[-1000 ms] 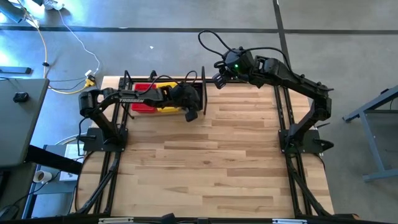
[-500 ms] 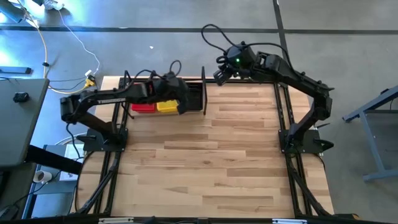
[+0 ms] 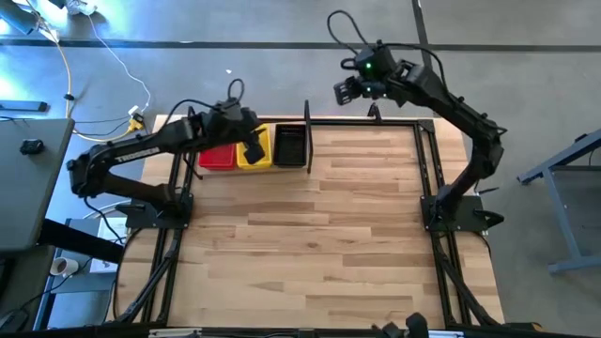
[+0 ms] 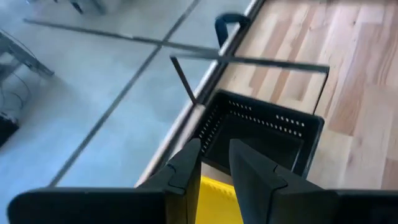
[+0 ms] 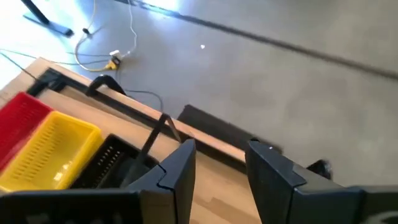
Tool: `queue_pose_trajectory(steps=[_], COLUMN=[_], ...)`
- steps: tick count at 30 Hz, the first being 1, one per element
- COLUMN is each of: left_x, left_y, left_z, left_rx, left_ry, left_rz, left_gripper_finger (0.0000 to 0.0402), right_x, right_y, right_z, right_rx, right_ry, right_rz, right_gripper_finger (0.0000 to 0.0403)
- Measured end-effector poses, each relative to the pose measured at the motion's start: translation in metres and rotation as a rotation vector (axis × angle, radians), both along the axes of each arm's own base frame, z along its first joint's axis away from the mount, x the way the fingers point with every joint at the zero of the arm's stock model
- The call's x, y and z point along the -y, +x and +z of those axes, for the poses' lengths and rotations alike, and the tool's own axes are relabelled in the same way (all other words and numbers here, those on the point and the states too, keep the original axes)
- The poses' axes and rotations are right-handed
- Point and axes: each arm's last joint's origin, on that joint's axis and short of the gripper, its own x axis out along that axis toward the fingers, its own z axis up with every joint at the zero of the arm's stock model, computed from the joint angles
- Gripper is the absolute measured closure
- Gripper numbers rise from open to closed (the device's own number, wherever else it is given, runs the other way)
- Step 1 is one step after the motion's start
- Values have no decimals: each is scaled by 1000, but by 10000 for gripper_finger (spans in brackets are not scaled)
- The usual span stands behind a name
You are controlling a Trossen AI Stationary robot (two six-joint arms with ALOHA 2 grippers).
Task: Stack baskets on shelf by color
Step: Adjust the black bins on the table
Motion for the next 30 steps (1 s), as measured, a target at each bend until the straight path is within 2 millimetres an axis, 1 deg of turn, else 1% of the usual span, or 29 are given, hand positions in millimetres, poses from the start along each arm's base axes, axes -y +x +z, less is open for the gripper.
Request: queue_pose_trajectory(steps=[3,6,9,17,23,30], left_x=[4,8,10,15,16,16], left_y=[-8,-14,-19,-26,-28,-28], left_z=[9,14,19,23,21,21], left_rx=[20,19,12,-2,-30,-38], left_ry=[29,56,82,102,94,100], left_rz=[-9,-27,-43,-58,-65,-71], left_gripper_finger=[328,328,328,328,328,328], right_x=[15,26,31,34,33,31], right_y=[-6,-10,-11,-3,-2,4], right_z=[-12,-33,-56,-111,-155,-192], right_rx=[33,45,37,92,161,388], right_ry=[90,192,281,416,534,609], right_rz=[-27,-61,-100,-112,-130,-35], right_gripper_finger=[276,276,276,276,276,276])
